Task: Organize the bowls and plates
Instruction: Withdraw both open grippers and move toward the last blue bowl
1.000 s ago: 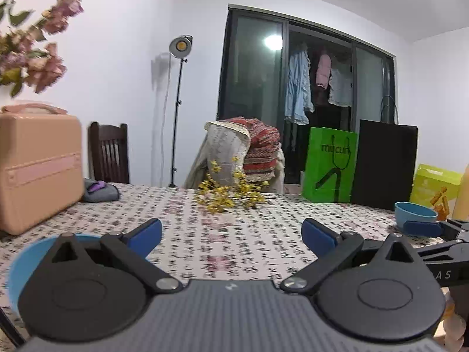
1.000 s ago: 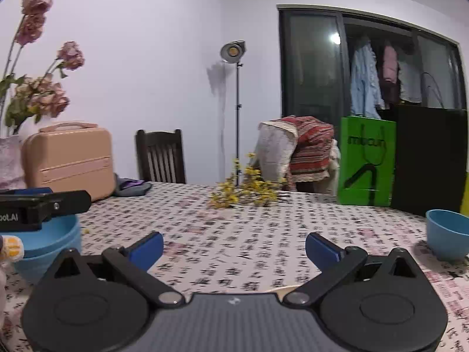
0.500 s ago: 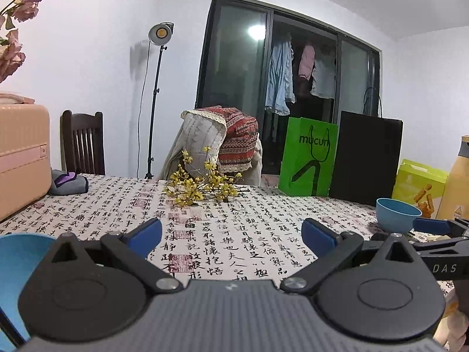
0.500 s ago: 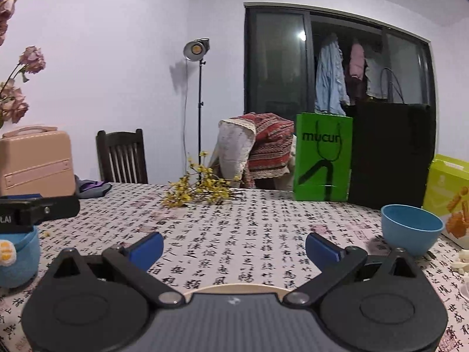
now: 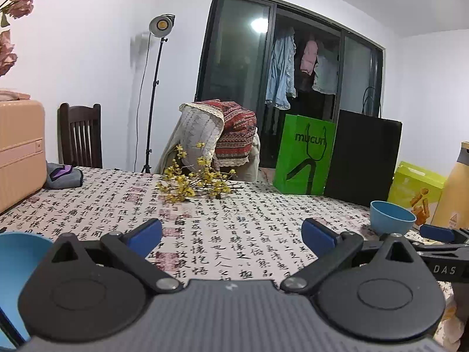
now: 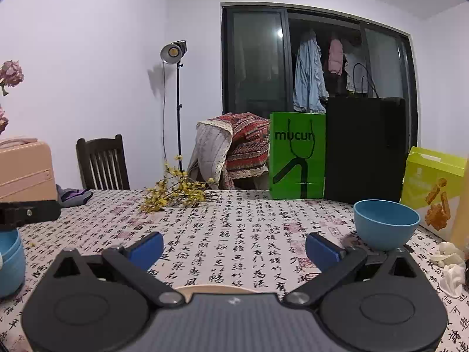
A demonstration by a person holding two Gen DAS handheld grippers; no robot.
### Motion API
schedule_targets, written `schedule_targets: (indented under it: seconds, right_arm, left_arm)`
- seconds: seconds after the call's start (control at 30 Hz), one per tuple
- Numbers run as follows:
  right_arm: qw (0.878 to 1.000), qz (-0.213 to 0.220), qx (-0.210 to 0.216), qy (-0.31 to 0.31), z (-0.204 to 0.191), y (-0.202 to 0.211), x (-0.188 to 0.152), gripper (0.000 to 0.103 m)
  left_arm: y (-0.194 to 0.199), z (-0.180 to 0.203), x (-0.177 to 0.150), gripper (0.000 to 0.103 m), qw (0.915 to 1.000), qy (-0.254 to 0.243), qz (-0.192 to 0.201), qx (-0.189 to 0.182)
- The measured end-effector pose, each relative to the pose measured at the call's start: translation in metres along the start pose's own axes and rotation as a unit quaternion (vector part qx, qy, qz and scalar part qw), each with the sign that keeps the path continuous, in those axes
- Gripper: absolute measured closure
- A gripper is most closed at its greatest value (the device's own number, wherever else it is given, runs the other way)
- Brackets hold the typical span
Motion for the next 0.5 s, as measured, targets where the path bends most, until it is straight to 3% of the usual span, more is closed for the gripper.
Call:
schedule_targets:
  seconds: [0.5]
  right_arm:
    - [0.998, -0.007, -0.052, -0.019, 0.054, -0.014, 0.010, 0.000]
  left_arm:
    - [-0.052, 0.054, 0.020, 0.000, 0.9980, -0.034, -0.030, -0.044]
Point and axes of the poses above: each gripper's, at about its wrist camera, not at the fingertips, and y roughly against the way its jaws point, z to its right, x to its top, the point moved 4 cm from there along -y, roughly the way its jaws point, and after that the axes turned 13 degrees about -x, right-handed, at the moved point
